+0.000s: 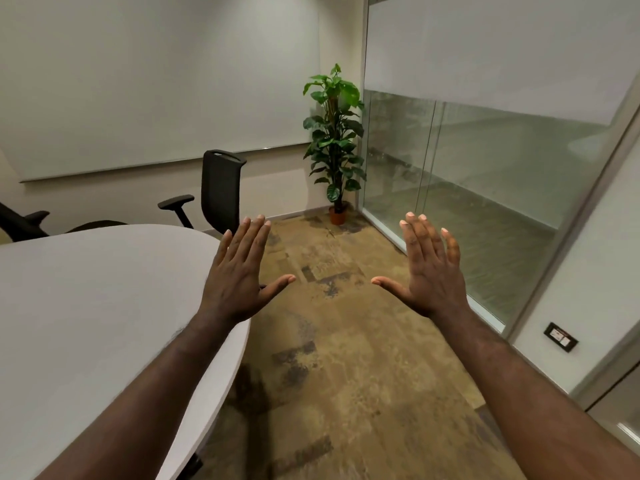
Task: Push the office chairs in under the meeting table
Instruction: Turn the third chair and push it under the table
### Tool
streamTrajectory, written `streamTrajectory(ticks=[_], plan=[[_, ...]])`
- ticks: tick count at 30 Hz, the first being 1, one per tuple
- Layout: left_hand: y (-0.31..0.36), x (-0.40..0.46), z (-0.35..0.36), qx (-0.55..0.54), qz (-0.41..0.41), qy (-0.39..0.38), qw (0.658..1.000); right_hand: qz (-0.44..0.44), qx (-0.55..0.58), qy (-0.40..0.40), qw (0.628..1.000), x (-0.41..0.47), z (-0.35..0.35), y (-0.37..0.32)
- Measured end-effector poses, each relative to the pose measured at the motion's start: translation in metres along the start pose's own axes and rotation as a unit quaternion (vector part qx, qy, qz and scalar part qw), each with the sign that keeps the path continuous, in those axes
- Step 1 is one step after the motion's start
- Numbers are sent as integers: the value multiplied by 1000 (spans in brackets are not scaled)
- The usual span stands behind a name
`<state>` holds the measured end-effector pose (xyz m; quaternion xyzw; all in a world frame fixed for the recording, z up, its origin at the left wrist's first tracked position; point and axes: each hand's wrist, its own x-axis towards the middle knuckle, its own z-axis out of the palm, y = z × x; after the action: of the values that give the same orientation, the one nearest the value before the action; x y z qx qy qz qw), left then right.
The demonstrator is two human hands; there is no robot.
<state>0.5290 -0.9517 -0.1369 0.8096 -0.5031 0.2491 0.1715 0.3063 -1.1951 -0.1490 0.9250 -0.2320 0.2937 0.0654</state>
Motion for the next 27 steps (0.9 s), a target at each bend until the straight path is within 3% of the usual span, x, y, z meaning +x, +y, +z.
streamTrajectory(ticks=[18, 27], plan=[[-134, 236, 180, 10, -30, 0, 1000, 19, -23, 0, 1000, 249, 170, 85], [-199, 334, 278, 59, -59, -17, 996, -17, 24, -10, 1000, 388, 297, 118]])
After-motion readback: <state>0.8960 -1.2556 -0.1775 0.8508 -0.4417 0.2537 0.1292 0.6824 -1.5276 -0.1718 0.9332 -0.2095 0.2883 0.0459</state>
